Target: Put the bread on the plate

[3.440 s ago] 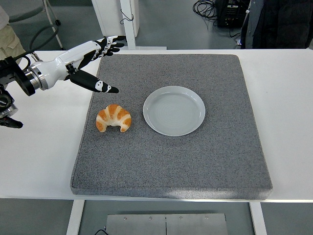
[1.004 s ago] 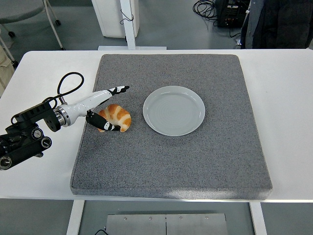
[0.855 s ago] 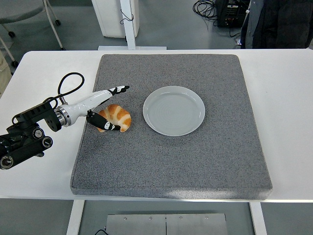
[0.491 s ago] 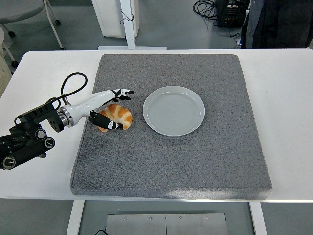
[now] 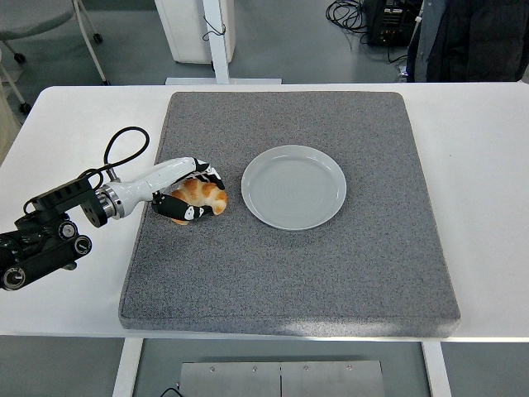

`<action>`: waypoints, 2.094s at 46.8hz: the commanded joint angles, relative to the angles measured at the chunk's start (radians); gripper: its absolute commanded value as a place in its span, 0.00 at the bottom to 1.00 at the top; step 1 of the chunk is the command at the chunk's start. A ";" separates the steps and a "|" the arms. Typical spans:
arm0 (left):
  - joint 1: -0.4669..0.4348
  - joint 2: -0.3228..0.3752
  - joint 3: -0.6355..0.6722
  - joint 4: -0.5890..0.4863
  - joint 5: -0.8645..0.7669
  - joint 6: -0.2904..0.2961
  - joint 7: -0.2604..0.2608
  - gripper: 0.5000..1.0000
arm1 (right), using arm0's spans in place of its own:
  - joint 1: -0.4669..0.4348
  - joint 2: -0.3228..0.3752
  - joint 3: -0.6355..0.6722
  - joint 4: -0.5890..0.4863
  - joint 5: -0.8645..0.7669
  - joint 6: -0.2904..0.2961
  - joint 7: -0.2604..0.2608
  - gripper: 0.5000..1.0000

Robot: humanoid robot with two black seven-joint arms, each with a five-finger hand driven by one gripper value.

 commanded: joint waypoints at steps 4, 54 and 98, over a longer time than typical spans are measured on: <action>-0.020 0.020 -0.001 -0.016 0.002 -0.010 -0.014 0.00 | 0.000 0.000 0.000 -0.001 0.000 0.000 0.000 1.00; -0.440 0.134 -0.012 -0.022 -0.100 -0.254 -0.022 0.00 | 0.000 0.000 0.000 0.001 0.000 0.000 0.000 1.00; -0.548 -0.283 0.043 0.151 -0.081 -0.257 -0.014 0.00 | 0.000 0.000 0.000 0.001 0.000 0.000 0.000 1.00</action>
